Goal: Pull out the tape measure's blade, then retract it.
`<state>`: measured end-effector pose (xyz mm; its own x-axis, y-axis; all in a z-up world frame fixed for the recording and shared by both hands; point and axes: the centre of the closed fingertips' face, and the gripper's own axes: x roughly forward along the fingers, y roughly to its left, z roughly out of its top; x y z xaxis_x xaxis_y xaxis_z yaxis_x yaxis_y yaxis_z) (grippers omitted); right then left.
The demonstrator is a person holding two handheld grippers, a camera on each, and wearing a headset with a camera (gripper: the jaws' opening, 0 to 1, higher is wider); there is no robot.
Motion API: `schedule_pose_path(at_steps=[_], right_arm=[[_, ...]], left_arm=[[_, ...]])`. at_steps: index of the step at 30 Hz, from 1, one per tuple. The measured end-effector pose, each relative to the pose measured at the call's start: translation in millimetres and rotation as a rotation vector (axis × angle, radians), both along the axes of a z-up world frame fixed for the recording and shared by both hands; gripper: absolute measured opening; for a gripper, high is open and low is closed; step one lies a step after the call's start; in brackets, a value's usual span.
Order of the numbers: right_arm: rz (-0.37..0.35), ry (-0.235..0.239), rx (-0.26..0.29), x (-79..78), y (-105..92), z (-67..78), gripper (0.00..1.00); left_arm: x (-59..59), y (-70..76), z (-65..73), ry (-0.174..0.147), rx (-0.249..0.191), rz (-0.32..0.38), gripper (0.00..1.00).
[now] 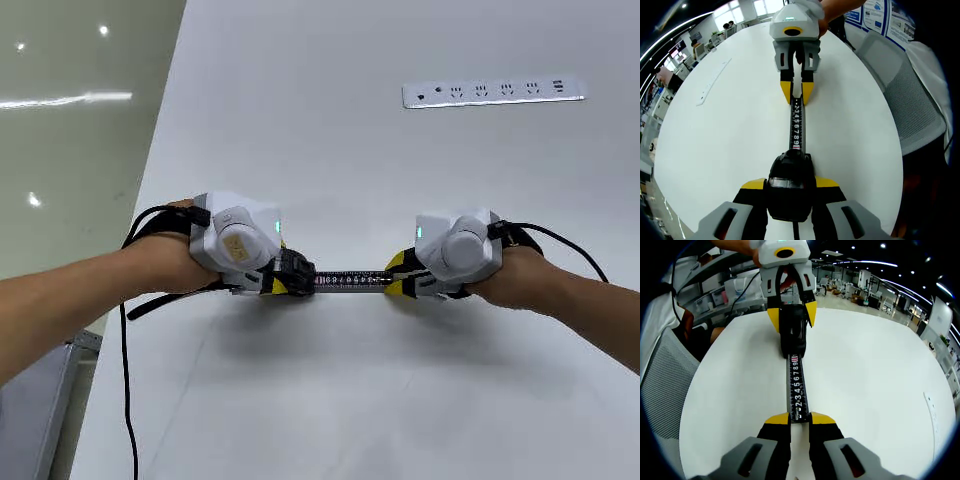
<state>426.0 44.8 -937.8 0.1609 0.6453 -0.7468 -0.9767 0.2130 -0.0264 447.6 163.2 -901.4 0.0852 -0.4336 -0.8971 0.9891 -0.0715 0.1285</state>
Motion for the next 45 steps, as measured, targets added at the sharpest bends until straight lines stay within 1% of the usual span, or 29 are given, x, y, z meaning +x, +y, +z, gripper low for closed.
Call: schedule_pose_path(at_steps=[17,32,34,44,45], right_arm=[[-0.010,0.007,-0.016,-1.9,-19.9,-0.5,0.12],[-0.012,0.008,-0.019,-2.8,-24.4,-0.3,0.12],[-0.015,0.013,-0.025,-3.7,-34.6,-0.9,0.12],[-0.024,0.016,-0.033,-4.1,-47.8,-2.1,0.12],[-0.025,0.017,-0.034,-5.2,-48.2,-0.1,0.12]], left_arm=[[0.1,-0.5,0.3,0.002,0.003,-0.004,0.30],[0.2,-0.4,0.0,0.002,0.003,-0.005,0.30],[-0.2,-0.1,-0.2,0.002,0.004,-0.006,0.30],[-0.1,0.3,-0.4,0.004,0.006,-0.006,0.30],[-0.1,0.3,-0.4,0.004,0.006,-0.006,0.30]])
